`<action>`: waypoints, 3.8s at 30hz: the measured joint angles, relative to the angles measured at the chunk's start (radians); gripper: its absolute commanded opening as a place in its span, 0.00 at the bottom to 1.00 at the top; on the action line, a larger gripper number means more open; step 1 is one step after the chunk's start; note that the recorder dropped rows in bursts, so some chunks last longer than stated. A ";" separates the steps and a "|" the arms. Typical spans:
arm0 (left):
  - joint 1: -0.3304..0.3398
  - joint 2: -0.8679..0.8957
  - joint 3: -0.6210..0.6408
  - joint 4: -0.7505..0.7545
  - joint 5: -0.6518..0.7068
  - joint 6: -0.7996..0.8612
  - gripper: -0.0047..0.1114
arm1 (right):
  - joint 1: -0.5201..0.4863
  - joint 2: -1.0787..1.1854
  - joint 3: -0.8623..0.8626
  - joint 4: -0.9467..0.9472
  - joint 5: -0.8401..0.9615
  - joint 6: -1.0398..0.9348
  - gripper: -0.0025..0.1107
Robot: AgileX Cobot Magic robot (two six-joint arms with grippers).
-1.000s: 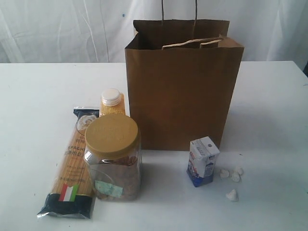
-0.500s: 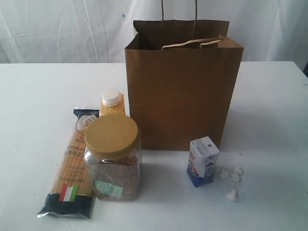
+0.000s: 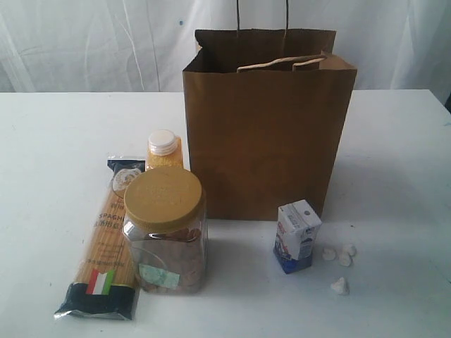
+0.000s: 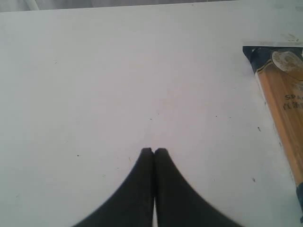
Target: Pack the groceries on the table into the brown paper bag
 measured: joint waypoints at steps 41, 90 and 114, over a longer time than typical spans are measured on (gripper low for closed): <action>0.000 0.000 0.002 -0.244 -0.842 -0.123 0.04 | 0.000 0.000 0.000 0.000 0.004 0.000 0.02; -0.378 1.436 -0.552 1.566 -1.124 -0.965 0.04 | 0.000 0.000 0.000 0.000 0.004 0.000 0.02; -0.378 1.436 -0.550 1.611 -0.872 -0.968 0.94 | 0.000 0.000 0.000 0.000 0.004 0.000 0.02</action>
